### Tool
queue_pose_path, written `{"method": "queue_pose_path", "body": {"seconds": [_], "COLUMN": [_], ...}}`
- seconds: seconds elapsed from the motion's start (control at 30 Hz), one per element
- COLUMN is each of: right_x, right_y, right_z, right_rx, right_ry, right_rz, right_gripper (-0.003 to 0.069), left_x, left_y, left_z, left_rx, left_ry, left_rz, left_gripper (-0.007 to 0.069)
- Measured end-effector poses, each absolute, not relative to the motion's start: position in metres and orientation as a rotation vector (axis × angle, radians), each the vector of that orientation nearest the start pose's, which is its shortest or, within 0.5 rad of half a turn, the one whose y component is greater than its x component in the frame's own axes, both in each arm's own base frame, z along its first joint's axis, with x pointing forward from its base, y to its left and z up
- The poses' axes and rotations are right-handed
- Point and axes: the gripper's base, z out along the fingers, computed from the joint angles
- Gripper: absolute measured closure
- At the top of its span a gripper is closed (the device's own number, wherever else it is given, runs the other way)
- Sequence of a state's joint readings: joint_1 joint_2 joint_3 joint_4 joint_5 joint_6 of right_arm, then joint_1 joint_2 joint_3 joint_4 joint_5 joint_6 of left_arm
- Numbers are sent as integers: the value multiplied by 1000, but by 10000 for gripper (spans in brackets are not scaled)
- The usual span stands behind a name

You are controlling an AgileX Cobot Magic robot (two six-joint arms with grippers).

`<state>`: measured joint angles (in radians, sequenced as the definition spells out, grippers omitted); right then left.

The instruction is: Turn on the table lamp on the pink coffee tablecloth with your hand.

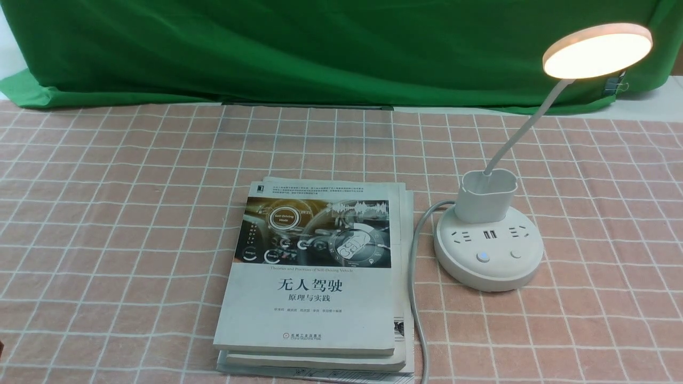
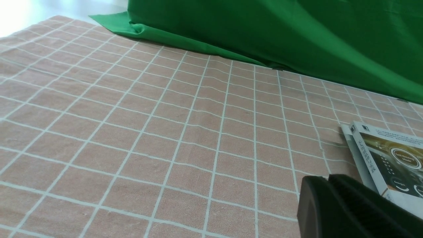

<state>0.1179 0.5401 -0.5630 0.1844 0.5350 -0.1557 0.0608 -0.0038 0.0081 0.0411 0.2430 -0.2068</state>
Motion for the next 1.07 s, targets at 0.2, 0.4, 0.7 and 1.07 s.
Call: {"method": "queue_pose_path", "body": {"seconds": [0.2,0.4,0.7,1.07], "right_x": [70,59,55,55], "right_y": [9,4,3,3], "right_z": [254,199,188,187], "right_rx": [-80,-64,-89,-92], "right_ry": [1776,1737,1745,1748], "right_rz": [88,23,-16,-20], "right_gripper": [631,631,631,620], "left_x": [55,55,55,55], "left_y": [4,4,4,4], "left_z": [189,189,189,189], "left_rx": [-204,-204,-204,-204], "left_ry": [1719,1719,1719,1719], "left_rz": [-69,-69,-69,-69], "left_gripper": [606,606,606,606]}}
